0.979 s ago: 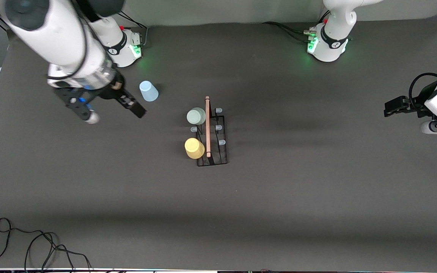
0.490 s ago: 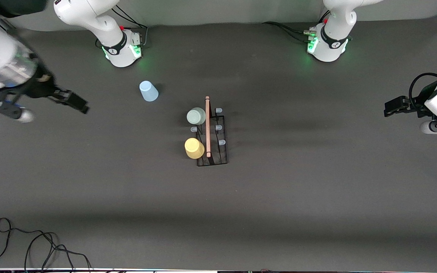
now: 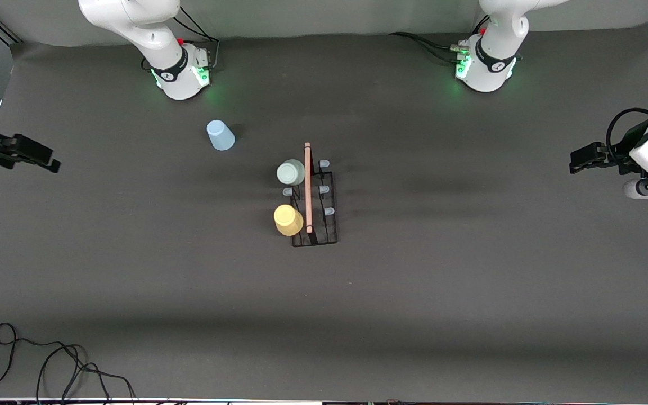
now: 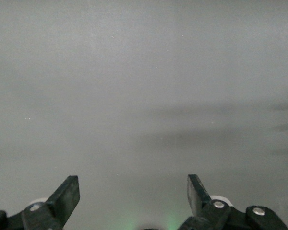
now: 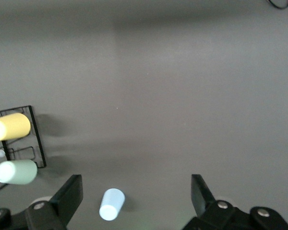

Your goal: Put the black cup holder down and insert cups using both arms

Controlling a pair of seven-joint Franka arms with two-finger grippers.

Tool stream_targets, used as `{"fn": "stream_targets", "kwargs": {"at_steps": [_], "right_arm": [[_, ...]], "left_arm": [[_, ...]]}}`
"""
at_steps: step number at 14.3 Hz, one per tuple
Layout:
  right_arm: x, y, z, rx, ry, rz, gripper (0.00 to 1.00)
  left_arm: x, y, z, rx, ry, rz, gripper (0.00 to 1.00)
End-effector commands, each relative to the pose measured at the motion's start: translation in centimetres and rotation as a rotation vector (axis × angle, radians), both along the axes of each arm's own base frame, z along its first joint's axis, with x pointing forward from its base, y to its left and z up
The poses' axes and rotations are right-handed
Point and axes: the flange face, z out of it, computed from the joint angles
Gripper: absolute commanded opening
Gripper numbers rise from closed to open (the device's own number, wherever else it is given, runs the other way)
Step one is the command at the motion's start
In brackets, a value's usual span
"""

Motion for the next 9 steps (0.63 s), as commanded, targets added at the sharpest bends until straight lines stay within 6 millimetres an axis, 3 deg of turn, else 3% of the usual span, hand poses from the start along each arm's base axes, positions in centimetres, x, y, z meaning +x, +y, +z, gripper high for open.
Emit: {"fn": "stream_targets", "kwargs": {"at_steps": [1, 4, 9], "right_arm": [[-0.5, 0.5, 0.1, -0.001, -0.019, 0.090, 1.00], [0.0, 0.6, -1.2, -0.014, -0.035, 0.136, 1.00], [-0.4, 0.5, -0.9, -0.013, -0.027, 0.127, 1.00]], "left_arm": [[-0.1, 0.0, 0.4, 0.009, 0.008, 0.010, 1.00], [-0.1, 0.0, 0.4, 0.009, 0.008, 0.010, 1.00], [-0.1, 0.0, 0.4, 0.009, 0.008, 0.010, 1.00]]}}
